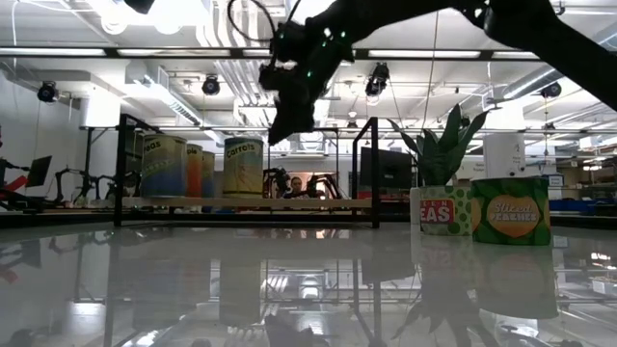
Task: Pick and place cans onto a shelf
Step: Put the canned cherries on the shelf
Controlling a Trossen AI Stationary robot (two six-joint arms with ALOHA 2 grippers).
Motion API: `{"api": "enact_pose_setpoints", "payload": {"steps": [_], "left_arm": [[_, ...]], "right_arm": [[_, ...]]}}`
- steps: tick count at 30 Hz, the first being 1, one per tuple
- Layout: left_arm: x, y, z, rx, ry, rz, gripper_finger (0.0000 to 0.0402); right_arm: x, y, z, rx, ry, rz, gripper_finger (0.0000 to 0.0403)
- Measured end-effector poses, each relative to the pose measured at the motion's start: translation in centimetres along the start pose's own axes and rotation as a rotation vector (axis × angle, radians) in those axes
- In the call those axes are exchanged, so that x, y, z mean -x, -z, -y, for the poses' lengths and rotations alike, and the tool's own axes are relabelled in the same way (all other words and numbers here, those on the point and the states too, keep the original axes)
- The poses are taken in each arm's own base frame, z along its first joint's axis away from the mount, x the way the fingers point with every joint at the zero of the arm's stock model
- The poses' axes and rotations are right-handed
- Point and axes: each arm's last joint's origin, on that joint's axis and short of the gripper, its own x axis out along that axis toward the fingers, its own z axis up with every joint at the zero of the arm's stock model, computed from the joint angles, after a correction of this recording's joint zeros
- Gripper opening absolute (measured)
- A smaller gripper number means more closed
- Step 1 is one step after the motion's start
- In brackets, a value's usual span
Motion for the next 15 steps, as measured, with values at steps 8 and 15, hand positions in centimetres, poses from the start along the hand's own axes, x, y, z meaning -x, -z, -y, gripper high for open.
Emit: {"api": "enact_pose_setpoints", "payload": {"steps": [8, 15], "left_arm": [[0.0, 0.0, 0.0, 0.006, 0.001, -0.003, 0.0000], [-0.1, 0.1, 0.1, 0.020, 0.001, -0.009, 0.0000]], "right_arm": [[7.3, -0.4, -7.0, -0.022, -0.066, -0.056, 0.0009], [10.7, 1.5, -16.6, -0.001, -0.188, -0.042, 0.0009]]}}
